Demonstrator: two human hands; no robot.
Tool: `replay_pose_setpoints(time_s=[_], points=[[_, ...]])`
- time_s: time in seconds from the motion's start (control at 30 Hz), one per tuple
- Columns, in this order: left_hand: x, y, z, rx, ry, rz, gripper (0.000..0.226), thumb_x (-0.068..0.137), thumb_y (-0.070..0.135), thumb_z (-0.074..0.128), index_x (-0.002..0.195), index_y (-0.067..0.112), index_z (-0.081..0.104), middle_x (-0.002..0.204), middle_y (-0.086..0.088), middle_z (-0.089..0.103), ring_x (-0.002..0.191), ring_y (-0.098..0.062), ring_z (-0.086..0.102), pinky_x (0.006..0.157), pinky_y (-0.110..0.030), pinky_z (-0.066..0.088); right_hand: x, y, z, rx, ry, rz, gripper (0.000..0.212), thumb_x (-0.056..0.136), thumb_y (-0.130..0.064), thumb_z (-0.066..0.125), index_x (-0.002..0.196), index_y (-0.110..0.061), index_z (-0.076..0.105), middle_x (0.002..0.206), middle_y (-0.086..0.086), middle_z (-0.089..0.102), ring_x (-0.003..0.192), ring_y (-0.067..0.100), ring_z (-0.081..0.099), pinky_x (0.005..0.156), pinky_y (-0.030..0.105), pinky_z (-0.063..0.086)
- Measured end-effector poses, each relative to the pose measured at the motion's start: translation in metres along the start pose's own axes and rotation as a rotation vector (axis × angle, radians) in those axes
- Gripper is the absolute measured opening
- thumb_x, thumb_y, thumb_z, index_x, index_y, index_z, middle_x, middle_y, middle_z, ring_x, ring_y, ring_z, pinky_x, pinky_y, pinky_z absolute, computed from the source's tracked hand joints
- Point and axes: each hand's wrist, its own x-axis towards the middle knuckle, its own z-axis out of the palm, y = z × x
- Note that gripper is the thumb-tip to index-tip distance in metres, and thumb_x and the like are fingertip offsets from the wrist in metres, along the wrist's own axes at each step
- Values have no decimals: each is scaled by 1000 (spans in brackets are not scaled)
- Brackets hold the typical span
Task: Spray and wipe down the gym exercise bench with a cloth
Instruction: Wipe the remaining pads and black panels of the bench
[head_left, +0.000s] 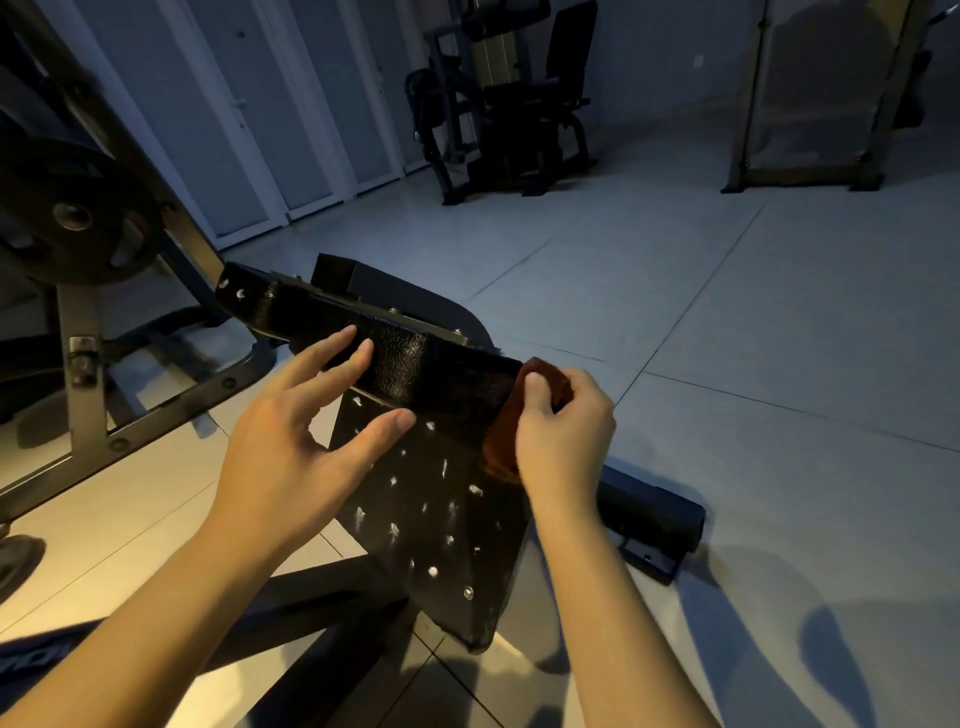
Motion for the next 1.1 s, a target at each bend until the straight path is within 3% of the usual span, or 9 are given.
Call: replay_pose_setpoints(time_s=[0.13, 0.3, 0.37, 0.43, 0.6, 0.73, 0.83, 0.97, 1.1], points=[[0, 8, 0, -6, 18, -13, 65, 82, 61, 72, 141, 39, 57, 152, 23, 47, 138, 1, 38, 91, -56, 57, -39, -11, 8, 58, -58, -157, 9, 100, -29, 63, 108, -29, 59, 99, -19, 61, 100, -9, 58, 72, 4, 49], [-1, 12, 2, -23, 22, -47, 63, 82, 57, 74, 139, 39, 58, 151, 25, 48, 140, -1, 38, 94, -51, 56, 5, 13, -9, 14, -74, 32, 12, 102, -28, 59, 110, -18, 58, 98, -13, 58, 89, 0, 58, 79, 19, 56], [-2, 13, 3, -19, 28, -54, 62, 81, 56, 73, 139, 41, 57, 150, 29, 47, 139, 5, 37, 95, -43, 55, 20, 21, -16, 5, -77, 102, 10, 102, -26, 60, 107, -17, 58, 93, -14, 56, 87, 3, 59, 84, 28, 56], [-2, 14, 3, -8, 31, -53, 63, 80, 57, 72, 139, 44, 56, 150, 31, 46, 136, 9, 36, 94, -34, 52, 10, 15, -13, 34, -76, 88, 9, 101, -26, 61, 107, -19, 60, 95, -12, 59, 93, 8, 63, 82, 27, 56], [-5, 17, 5, -13, 25, -91, 65, 82, 52, 74, 144, 43, 53, 151, 34, 43, 140, -11, 47, 106, -58, 48, -47, -11, 4, 135, -138, -80, 12, 99, -28, 63, 105, -36, 55, 100, -22, 57, 96, -12, 59, 68, 11, 54], [-4, 18, 6, -4, 25, -93, 64, 83, 56, 72, 143, 46, 52, 151, 35, 41, 139, -13, 48, 108, -58, 47, -9, 7, -5, 84, -66, 17, 5, 101, -28, 60, 103, -29, 55, 94, -20, 55, 86, -4, 57, 75, 17, 52], [-5, 18, 6, -24, 29, -99, 66, 81, 56, 72, 143, 44, 52, 150, 35, 42, 136, -9, 49, 107, -48, 49, 13, 18, -10, 63, -32, 127, 10, 102, -24, 59, 107, -16, 59, 89, -18, 52, 88, 4, 59, 75, 19, 50], [-5, 18, 7, -58, 33, -97, 67, 81, 53, 72, 144, 41, 53, 149, 37, 42, 130, -5, 52, 100, -32, 48, -32, -11, 5, 138, -55, -41, 8, 100, -23, 63, 107, -23, 60, 97, -17, 57, 93, -10, 60, 67, 9, 52], [-6, 17, 6, -57, 24, -114, 65, 83, 50, 74, 144, 42, 53, 152, 34, 42, 133, -10, 53, 102, -39, 50, -44, -13, 6, 149, -104, -165, 10, 100, -27, 63, 108, -27, 58, 101, -16, 59, 100, -13, 57, 69, 5, 51]])
